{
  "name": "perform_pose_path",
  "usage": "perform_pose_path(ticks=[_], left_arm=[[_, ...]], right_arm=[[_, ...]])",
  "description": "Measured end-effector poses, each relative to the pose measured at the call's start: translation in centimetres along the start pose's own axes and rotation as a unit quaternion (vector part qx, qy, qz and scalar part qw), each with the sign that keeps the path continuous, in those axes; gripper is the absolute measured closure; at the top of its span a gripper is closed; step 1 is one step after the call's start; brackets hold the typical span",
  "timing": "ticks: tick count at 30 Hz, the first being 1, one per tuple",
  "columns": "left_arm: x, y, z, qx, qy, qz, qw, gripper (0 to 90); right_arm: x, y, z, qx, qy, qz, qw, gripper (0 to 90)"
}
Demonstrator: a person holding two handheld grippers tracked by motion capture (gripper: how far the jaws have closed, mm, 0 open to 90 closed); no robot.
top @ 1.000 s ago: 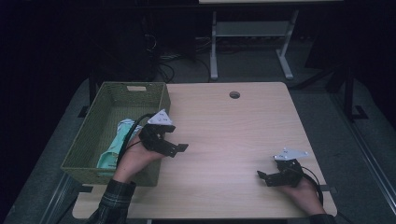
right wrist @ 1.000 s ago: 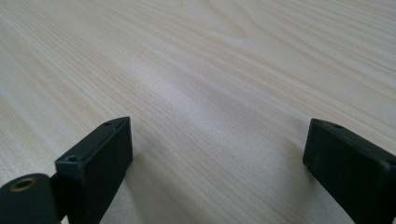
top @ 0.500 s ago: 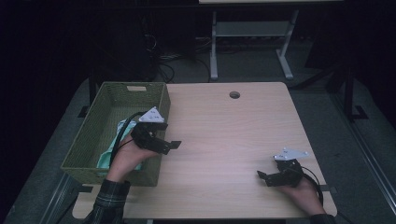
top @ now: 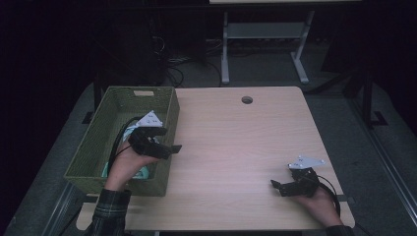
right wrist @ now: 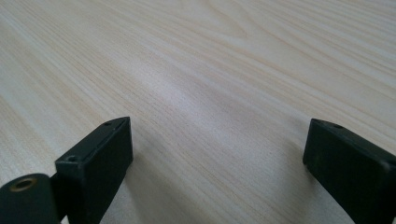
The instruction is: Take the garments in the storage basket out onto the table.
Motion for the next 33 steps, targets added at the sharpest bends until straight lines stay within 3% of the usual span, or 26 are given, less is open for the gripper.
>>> perform_pose_path(ticks=[19, 33], left_arm=[[1.1, -2.2, -2.8, -0.047, -0.019, 0.004, 0.9987, 17.6], [2.4, -3.8, -4.7, -0.087, -0.037, 0.004, 0.9956, 19.6]], right_arm=[[0.0, 0.0, 0.0, 0.0, -0.002, 0.001, 1.0, 7.7], [0.0, 0.0, 0.0, 0.0, -0.002, 0.001, 1.0, 7.8]])
Point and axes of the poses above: each handheld gripper's, and its own axes: y roughly forward along the jaws, x roughly out of its underside, z roughly to its right, the point moved 1 cm from there along y, roughly forward along the jaws, and after that the axes turned 13 degrees about z, right-handed, at the moved point
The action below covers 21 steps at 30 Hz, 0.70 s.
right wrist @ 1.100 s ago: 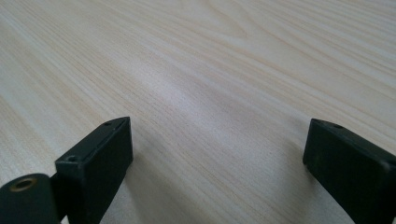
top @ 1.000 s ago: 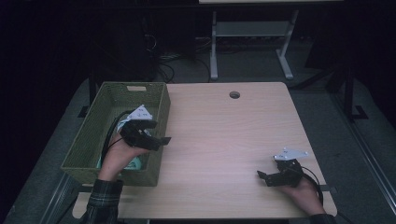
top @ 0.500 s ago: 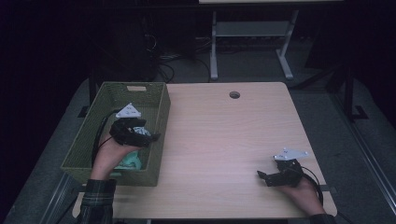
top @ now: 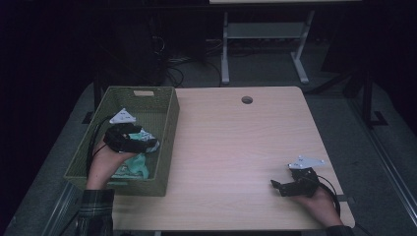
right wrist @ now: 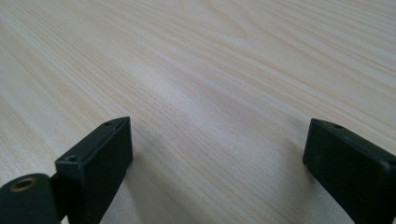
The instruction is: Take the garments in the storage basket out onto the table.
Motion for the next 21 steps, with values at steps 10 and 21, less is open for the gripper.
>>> perform_pose_path(ticks=[10, 21], left_arm=[[1.1, -0.5, -1.6, -0.023, -0.007, -0.009, 0.9997, 20.9], [2.6, -0.3, -3.1, -0.044, -0.013, -0.034, 0.9984, 22.9]], right_arm=[[0.0, 0.0, 0.0, 0.0, 0.0, 0.0, 1.0, 7.8], [0.0, 0.0, 0.0, 0.0, 0.0, 0.0, 1.0, 7.8]])
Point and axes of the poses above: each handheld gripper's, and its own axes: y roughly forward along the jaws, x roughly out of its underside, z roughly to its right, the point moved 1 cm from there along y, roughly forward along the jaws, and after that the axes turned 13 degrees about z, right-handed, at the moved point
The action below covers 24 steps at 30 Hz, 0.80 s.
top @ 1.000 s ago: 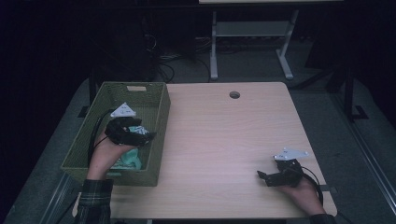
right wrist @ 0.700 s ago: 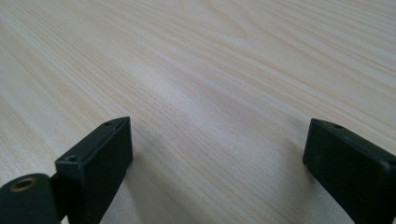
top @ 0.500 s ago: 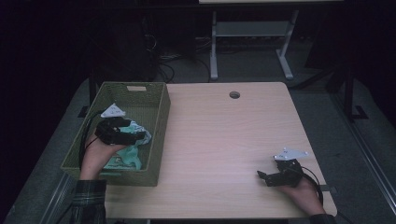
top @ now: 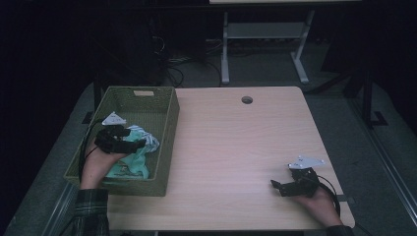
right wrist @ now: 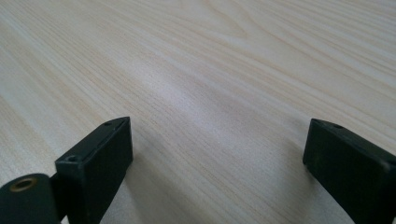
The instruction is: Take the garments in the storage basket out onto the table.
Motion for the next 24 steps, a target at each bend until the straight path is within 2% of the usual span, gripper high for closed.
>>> perform_pose_path(ticks=[12, 18, 24], left_arm=[[1.6, 0.4, -1.4, -0.022, -0.001, -0.029, 0.9993, 24.3], [2.5, 1.2, -1.6, -0.02, -0.005, -0.051, 0.9985, 27.7], [2.9, 1.9, -1.6, -0.027, -0.005, -0.083, 0.9962, 30.0]], right_arm=[[0.0, 0.0, 0.0, 0.0, 0.0, 0.0, 1.0, 7.8], [0.0, 0.0, 0.0, 0.0, 0.0, 0.0, 1.0, 7.8], [0.0, 0.0, 0.0, 0.0, 0.0, 0.0, 1.0, 7.7]])
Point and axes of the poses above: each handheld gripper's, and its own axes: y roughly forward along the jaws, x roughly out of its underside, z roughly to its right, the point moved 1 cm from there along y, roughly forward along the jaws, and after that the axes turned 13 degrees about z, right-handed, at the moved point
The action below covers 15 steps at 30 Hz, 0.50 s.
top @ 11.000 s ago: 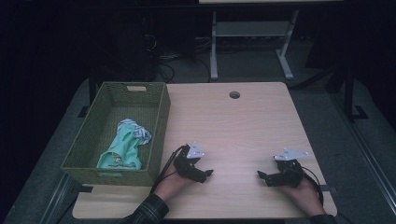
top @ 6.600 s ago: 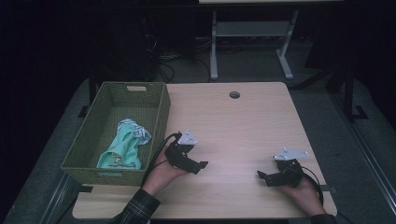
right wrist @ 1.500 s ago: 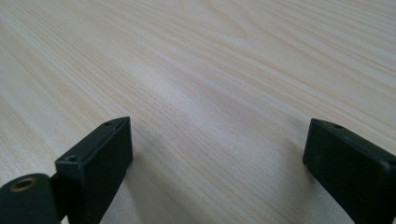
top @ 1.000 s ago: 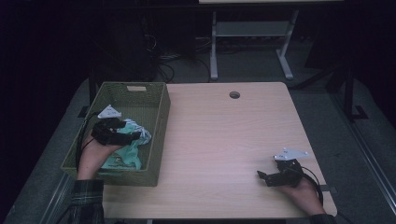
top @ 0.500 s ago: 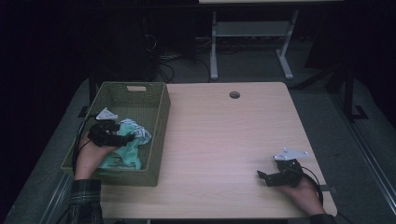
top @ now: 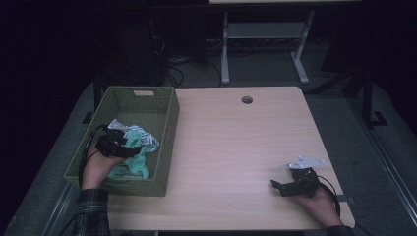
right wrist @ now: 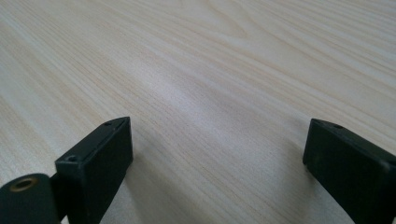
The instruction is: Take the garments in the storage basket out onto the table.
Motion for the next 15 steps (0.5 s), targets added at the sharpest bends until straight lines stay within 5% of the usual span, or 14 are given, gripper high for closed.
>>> perform_pose_path(ticks=[15], left_arm=[[0.45, 1.01, -0.04, 0.003, -0.006, -0.055, 0.9985, 35.2]], right_arm=[[0.01, 0.0, 0.0, 0.0, -0.001, 0.0, 1.0, 7.8]])
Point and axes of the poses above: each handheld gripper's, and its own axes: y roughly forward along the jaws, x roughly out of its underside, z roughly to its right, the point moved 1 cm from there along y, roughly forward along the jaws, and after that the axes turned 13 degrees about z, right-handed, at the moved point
